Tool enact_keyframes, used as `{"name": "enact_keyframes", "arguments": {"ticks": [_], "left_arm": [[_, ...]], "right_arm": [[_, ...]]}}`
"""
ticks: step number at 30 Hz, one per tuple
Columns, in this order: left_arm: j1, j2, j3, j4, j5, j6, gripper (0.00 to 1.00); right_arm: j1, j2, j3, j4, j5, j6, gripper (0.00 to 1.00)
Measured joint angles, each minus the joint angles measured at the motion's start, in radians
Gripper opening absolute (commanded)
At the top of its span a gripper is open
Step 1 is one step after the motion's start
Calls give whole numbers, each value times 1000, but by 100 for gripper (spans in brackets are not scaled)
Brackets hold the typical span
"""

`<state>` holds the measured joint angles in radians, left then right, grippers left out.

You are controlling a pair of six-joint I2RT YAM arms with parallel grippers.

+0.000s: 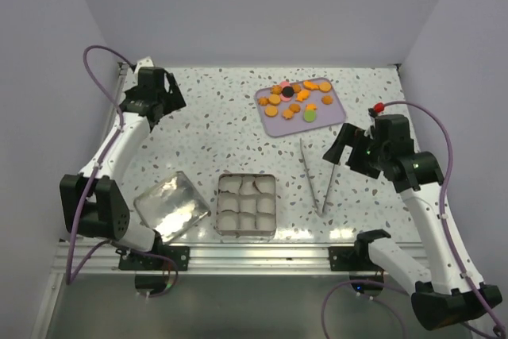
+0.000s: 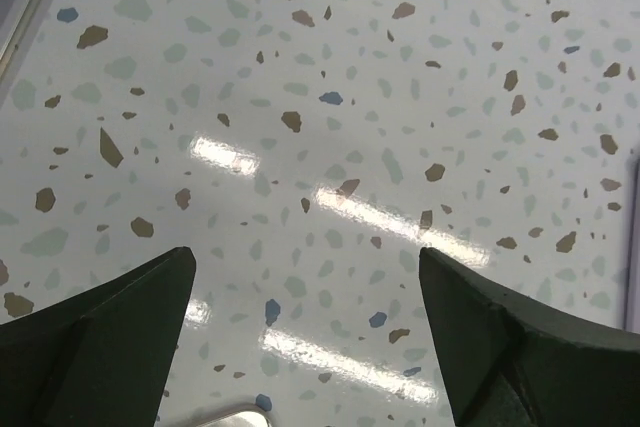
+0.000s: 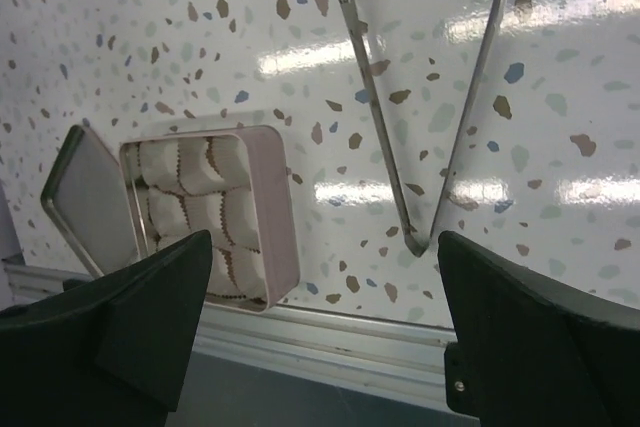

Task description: Pack the cookies

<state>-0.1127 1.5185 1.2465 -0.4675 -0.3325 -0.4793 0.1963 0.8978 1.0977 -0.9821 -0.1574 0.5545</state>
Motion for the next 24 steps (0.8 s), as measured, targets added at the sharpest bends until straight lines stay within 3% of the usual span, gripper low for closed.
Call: {"name": "enact_keyframes", "arguments": {"ticks": [5, 13, 24], "left_arm": [[0, -33, 37, -24, 25, -19, 100], [0, -121, -137, -32, 74, -78, 100], [0, -183, -212, -9, 143, -78, 100]], "right_arm": [[0, 46, -3, -56, 39, -27, 99], [13, 118, -63, -64, 58, -57, 99], [159, 292, -175, 23, 102, -3, 99]]}}
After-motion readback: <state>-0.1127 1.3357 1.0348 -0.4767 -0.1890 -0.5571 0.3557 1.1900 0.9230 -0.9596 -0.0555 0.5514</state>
